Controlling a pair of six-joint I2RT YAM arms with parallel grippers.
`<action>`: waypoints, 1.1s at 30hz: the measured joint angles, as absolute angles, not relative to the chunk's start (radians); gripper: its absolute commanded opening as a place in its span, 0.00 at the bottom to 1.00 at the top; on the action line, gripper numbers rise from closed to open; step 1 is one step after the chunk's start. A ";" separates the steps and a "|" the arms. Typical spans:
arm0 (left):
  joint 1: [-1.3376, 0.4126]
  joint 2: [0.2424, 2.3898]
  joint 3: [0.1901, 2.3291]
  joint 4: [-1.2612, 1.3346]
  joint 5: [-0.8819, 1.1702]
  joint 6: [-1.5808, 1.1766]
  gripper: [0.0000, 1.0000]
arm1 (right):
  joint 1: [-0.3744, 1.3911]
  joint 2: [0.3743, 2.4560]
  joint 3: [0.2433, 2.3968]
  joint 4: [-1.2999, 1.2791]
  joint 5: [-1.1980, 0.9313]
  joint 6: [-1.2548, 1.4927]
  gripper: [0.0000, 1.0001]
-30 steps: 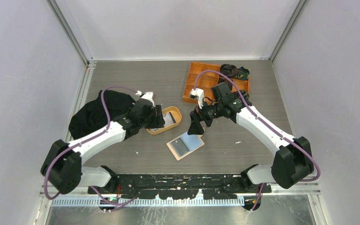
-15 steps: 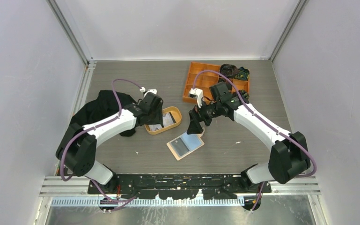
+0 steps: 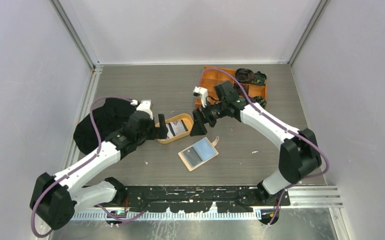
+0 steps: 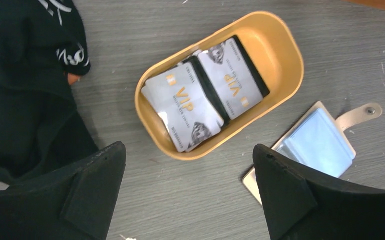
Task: Put the credit cards into the card holder
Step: Pick up the credit card from the storage box.
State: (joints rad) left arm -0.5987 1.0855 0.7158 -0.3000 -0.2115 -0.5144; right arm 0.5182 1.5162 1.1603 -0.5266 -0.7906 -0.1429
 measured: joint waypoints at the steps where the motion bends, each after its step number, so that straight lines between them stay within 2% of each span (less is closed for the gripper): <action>1: -0.588 1.059 0.683 -0.282 -0.202 -0.517 0.96 | 0.533 1.541 1.188 -0.519 -0.786 -0.135 0.99; 8: -0.547 0.957 0.527 -0.216 -0.135 -0.569 0.91 | 0.607 1.722 1.407 -0.499 -0.737 -0.073 0.99; 17: -0.546 0.862 0.381 -0.032 -0.022 -0.679 0.88 | 0.606 1.794 1.449 -0.509 -0.673 -0.045 0.99; 33: -0.546 0.928 0.354 0.133 0.076 -0.780 0.88 | 0.633 1.794 1.425 -0.435 -0.595 -0.002 0.99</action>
